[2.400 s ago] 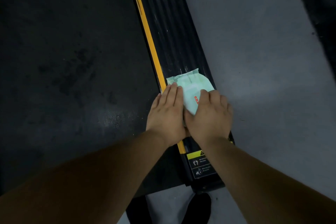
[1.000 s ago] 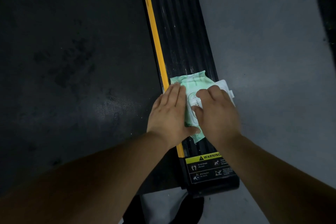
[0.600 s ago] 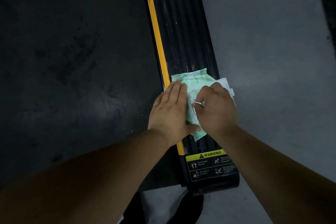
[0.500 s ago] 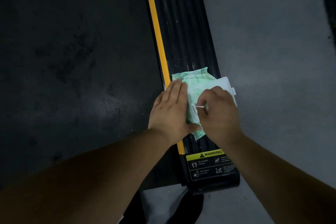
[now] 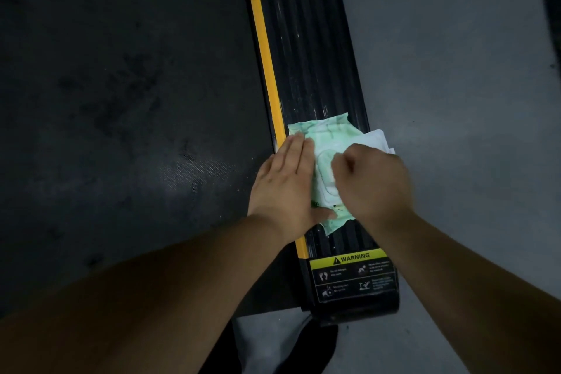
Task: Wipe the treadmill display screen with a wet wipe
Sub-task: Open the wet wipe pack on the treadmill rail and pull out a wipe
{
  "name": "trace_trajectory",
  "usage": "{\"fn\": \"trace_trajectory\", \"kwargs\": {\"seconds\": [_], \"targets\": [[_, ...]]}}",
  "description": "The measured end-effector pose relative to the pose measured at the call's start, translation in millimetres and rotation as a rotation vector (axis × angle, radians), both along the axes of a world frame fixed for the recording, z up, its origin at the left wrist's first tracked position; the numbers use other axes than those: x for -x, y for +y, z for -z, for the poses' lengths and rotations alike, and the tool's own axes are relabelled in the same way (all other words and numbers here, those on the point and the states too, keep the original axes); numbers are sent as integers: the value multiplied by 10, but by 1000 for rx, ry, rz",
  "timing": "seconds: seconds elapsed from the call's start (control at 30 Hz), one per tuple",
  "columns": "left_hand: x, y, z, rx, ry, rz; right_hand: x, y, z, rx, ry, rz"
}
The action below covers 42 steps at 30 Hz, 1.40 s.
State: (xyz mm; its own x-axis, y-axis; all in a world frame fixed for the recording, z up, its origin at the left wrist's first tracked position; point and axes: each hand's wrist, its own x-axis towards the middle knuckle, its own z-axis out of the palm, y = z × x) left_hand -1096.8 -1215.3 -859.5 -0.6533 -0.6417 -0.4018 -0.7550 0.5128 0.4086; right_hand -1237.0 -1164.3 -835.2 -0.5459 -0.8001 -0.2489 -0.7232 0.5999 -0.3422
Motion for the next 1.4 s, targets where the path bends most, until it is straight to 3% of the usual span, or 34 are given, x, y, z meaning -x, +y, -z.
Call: {"fn": "trace_trajectory", "kwargs": {"seconds": [0.1, 0.27, 0.37, 0.5, 0.67, 0.73, 0.9, 1.03, 1.17, 1.4], "targets": [[9, 1, -3, -6, -9, -1, 49, 23, -29, -43, -12, -37], [9, 5, -18, -11, 11, -6, -60, 94, -40, -171, 255, -390], [5, 4, -37, -14, 18, 0, -99, 12, -76, -72, 349, -468], [-5, -1, -55, -13, 33, 3, -181, -56, -82, 35, 316, -539], [3, 3, -68, -14, 30, 3, -239, -187, -114, -169, 336, -599], [8, 2, -63, -12, 27, 1, -169, -161, -115, -179, 328, -572], [15, -2, -37, -12, 8, 3, -34, 106, -26, 70, 258, -405], [9, -4, -22, -18, 14, -1, -82, 188, 45, 204, 124, -158], [31, -3, -15, -19, 16, 11, -85, 152, 68, 153, -14, -41], [86, 2, -58, -24, -10, -24, 69, 96, -152, 27, -427, 129]]}}
